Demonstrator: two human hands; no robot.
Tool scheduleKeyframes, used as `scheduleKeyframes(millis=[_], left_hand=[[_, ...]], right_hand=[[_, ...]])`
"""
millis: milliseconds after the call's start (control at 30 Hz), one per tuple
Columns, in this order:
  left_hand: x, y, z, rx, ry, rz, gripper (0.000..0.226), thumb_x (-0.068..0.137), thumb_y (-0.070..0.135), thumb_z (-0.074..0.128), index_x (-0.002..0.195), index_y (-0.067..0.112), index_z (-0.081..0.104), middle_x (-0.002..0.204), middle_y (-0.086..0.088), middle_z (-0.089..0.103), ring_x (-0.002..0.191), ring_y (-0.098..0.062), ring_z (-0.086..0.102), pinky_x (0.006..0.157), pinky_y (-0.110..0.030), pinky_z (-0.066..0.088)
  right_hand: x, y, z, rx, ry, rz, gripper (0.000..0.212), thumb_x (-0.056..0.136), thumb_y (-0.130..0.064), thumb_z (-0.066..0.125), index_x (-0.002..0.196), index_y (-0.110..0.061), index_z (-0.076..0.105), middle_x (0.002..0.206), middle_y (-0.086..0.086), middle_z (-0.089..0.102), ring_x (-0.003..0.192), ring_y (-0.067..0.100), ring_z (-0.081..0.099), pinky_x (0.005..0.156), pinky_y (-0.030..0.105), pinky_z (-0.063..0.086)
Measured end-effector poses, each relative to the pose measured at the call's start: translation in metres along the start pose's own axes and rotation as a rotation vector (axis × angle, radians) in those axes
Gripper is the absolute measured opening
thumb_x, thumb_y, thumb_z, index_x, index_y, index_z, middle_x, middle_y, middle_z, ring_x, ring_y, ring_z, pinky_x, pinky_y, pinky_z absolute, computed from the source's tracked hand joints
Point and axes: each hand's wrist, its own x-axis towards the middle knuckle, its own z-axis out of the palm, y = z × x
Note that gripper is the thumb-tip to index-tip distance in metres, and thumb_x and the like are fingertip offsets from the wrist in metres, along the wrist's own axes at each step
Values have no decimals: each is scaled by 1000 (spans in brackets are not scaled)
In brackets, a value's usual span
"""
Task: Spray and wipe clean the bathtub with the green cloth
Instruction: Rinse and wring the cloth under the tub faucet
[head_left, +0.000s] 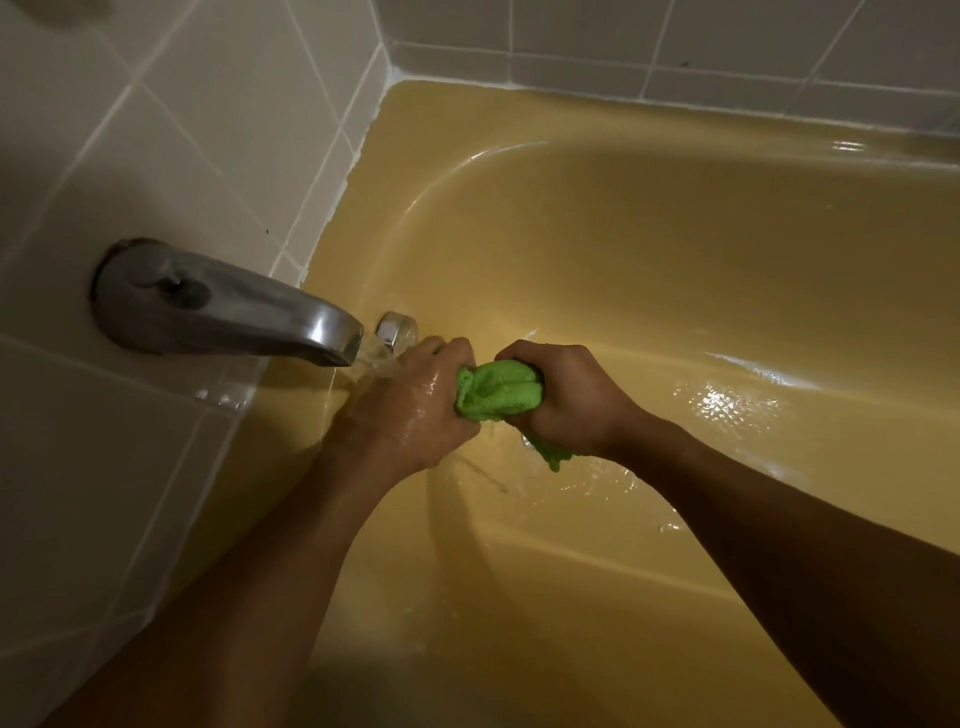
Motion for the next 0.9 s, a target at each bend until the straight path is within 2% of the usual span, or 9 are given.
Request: scheduleKeyframes(millis=[133,267,400,467,533,667,767,833,900], left_hand=[[1,4,1,-67,-16,-15,28,78,29,73,84,30,46,82,9,52,76,-20,54,65,-36,47],[-2,5,5,-231,-13,-99,35,80,14,76,72,32,47,71,8,54,63,-8,53,55,-18,38],[-3,1,12,-391,-30,-181,17,78,31,70,74,32,54,69,6,62,66,-14,62,63,-36,54],[-4,-5,12,-469,7,-235,26,72,42,68,83,24,53,80,-1,62,72,-23,64,67,-44,57],[-8,-10,1,-661,48,-384,37,65,35,76,97,29,58,89,-3,66,78,-26,66,68,-45,59],[-20,-15,-17,-1202,30,-564,34,66,1,77,84,29,79,98,-11,73,98,-39,70,83,-52,58],[-19,-6,-22,-1484,-40,-627,22,84,36,78,105,30,72,131,-11,69,120,-38,66,94,-62,54],[-14,3,-19,-1350,49,-808,42,89,65,66,114,32,68,123,-5,73,109,-31,73,87,-61,59],[-7,16,-10,-1101,167,-921,41,93,71,56,109,35,67,112,-3,75,98,-27,74,85,-54,62]], right_hand=[[4,-1,4,-6,-12,5,14,86,-19,75,98,-21,68,77,-10,69,71,2,64,58,15,47],[8,-2,11,-2,-34,0,18,84,-8,69,85,-24,61,73,-9,67,64,5,62,57,20,47],[13,-5,21,43,-54,17,19,84,-4,67,83,-22,60,74,-6,67,66,7,62,59,22,47],[15,-6,19,87,-59,30,16,85,-7,71,92,-19,64,82,-4,70,76,10,65,65,25,51],[16,-5,11,256,-111,129,25,84,-9,77,104,-21,69,98,0,71,89,14,69,74,28,57],[10,0,12,838,-161,458,38,86,-25,74,124,-25,69,126,11,68,115,34,66,92,52,58],[7,-4,30,1186,-210,567,42,95,-42,59,133,-22,64,139,16,62,128,44,58,101,68,46],[10,-16,41,1411,-225,596,57,94,-61,53,130,-19,65,137,19,63,126,44,60,106,64,43],[18,-27,52,1413,-157,661,78,89,-80,42,123,-14,67,121,17,71,106,35,70,93,51,53]])
